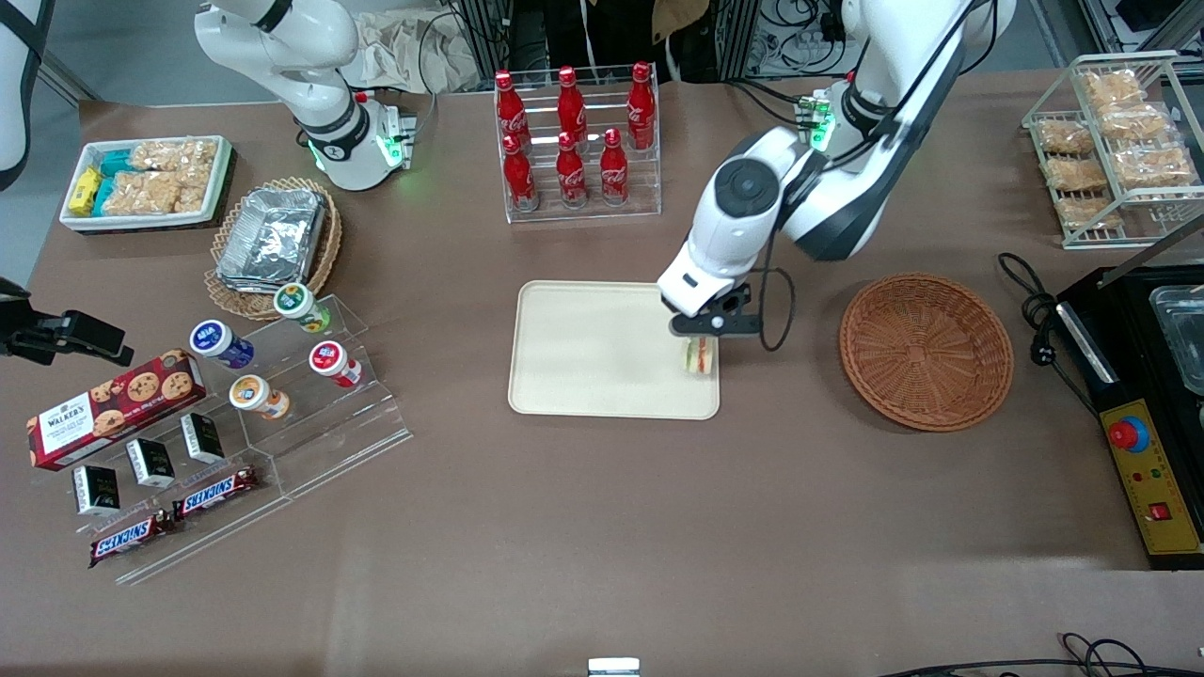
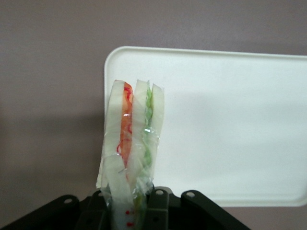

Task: Place sandwich from basket to tray
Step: 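Carry the held sandwich over the cream tray, then lower the sandwich onto the tray and open the left gripper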

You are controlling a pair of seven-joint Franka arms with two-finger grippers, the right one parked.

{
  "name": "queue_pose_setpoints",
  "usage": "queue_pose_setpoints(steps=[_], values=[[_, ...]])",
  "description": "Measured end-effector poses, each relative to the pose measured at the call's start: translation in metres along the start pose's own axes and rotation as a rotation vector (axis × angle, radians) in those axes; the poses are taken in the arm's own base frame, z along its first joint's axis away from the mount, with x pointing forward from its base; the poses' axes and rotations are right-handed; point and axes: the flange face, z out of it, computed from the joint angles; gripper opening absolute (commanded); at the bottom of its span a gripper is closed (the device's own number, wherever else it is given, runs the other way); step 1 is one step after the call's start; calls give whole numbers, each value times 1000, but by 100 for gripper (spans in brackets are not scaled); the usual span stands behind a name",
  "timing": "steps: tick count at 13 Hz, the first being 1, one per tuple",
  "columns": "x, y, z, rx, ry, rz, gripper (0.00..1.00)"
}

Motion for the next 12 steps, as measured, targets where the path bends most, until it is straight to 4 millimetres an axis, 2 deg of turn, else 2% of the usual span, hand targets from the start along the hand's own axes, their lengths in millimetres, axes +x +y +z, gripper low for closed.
queue_pose_setpoints(steps=[2, 4, 5, 6, 7, 10, 12], values=[[-6, 6, 41, 36, 7, 7, 0], [-9, 9, 69, 61, 16, 6, 2], [-10, 9, 79, 65, 18, 4, 31], [-10, 9, 85, 68, 19, -1, 86], [-11, 9, 87, 70, 19, -5, 100], [-8, 10, 85, 67, 26, -24, 100], [-2, 14, 77, 51, 46, -104, 100]])
